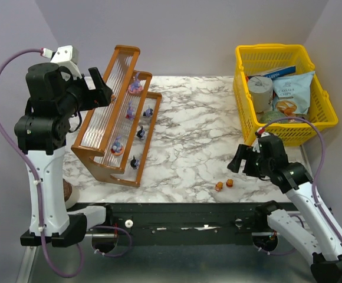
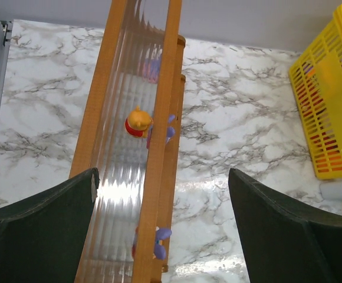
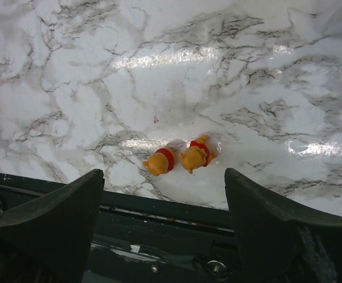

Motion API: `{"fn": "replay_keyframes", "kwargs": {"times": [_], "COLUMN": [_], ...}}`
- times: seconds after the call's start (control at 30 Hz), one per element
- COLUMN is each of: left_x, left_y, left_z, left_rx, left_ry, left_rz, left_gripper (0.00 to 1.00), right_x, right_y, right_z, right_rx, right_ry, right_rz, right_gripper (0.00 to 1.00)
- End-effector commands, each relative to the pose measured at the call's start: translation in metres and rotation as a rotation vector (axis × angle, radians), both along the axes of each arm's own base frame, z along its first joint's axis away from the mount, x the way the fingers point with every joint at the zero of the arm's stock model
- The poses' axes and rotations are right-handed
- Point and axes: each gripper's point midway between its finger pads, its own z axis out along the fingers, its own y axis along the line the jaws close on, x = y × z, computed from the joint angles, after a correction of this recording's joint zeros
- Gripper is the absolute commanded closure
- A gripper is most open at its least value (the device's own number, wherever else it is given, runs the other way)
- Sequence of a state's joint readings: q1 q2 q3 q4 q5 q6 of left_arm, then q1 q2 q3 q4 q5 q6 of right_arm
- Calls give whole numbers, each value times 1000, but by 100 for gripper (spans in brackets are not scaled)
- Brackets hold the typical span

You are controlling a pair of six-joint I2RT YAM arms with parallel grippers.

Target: Place and organize the plastic toys onto the shelf

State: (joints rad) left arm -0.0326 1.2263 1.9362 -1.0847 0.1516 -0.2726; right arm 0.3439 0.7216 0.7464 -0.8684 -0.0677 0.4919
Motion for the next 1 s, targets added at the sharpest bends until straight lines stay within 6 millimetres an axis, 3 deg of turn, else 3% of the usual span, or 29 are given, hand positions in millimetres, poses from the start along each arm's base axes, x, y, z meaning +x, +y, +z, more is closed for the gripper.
{"fn": "replay_keyframes", "kwargs": {"times": [0.0,0.3,0.37,0.43,0.8,0.97], "left_x": [-1,-10,-9,-7,12,17], "left_y": [-5,-2,-2,-1,-6,-8], "left_z": [8,19,21,22,22,24], "left_rx": [-64,-59,-47,-39,-13,-14], "left_ry": [-60,-114,-121,-124,-125,-133], "left_rz": [0,10,7,8,-39,-50], "left_gripper": [1,1,1,1,1,1], "right_x": [-6,-29,-35,-39,-43,-35], "right_y": [5,52,57,63,56,65], "right_z": [-12,-38,-45,-56,-91,-100], "right_rx": [21,-96,-112,-113,-236,-238], "right_ry": [45,114,136,170,194,179], "right_rz": [-63,-3,-28,-67,-232,-220], "right_gripper": [13,19,23,33,32,31]}}
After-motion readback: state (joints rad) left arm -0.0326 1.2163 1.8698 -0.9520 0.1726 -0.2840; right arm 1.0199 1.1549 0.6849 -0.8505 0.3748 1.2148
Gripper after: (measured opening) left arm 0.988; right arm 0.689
